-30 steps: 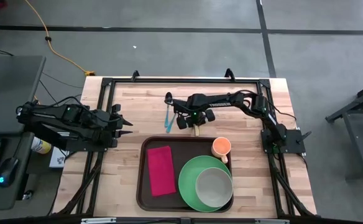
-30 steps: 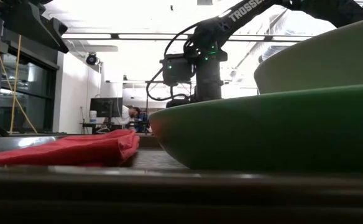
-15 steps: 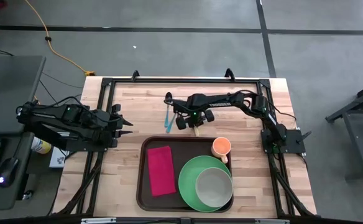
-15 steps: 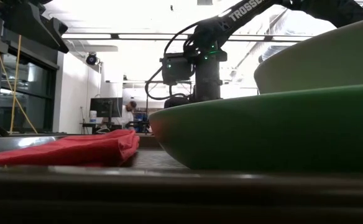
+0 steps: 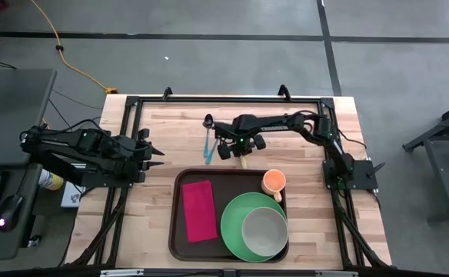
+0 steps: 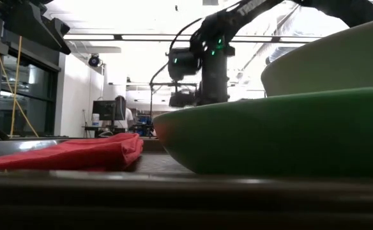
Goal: Set up tray
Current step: Put the yellow knife on top of the red napkin
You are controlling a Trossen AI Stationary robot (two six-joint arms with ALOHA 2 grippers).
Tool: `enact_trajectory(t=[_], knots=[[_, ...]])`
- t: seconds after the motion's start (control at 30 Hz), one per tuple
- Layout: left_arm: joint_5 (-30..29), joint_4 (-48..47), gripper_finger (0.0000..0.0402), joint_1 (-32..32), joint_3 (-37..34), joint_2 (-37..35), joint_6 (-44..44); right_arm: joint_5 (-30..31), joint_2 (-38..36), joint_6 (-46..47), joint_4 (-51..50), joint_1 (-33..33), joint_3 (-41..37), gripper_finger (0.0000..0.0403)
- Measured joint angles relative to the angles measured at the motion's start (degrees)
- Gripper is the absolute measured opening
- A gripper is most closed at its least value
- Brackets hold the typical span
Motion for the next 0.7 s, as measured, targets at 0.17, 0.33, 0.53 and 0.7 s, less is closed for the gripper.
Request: enact_trajectory(t=[0.17, 0.33, 0.53, 0.7], knots=[[0.0, 0.0, 0.0172, 0.0, 0.0, 0.0, 0.0, 3.0, -4.1, -0.3, -1.2, -0.1, 0.2, 0.0030], [0.0, 0.0, 0.0172, 0.0, 0.0, 0.0, 0.0, 3.7, -8.4, 0.4, -0.7, 1.0, 0.2, 0.0029], [0.0, 0.1, 0.0172, 0.0, 0.0, 0.0, 0.0, 7.1, -11.8, 6.4, 1.9, 7.9, 0.2, 0.0029], [0.0, 0.1, 0.0172, 0.0, 0.0, 0.0, 0.0, 10.4, -12.1, 13.0, 4.1, 14.8, 1.2, 0.0029]])
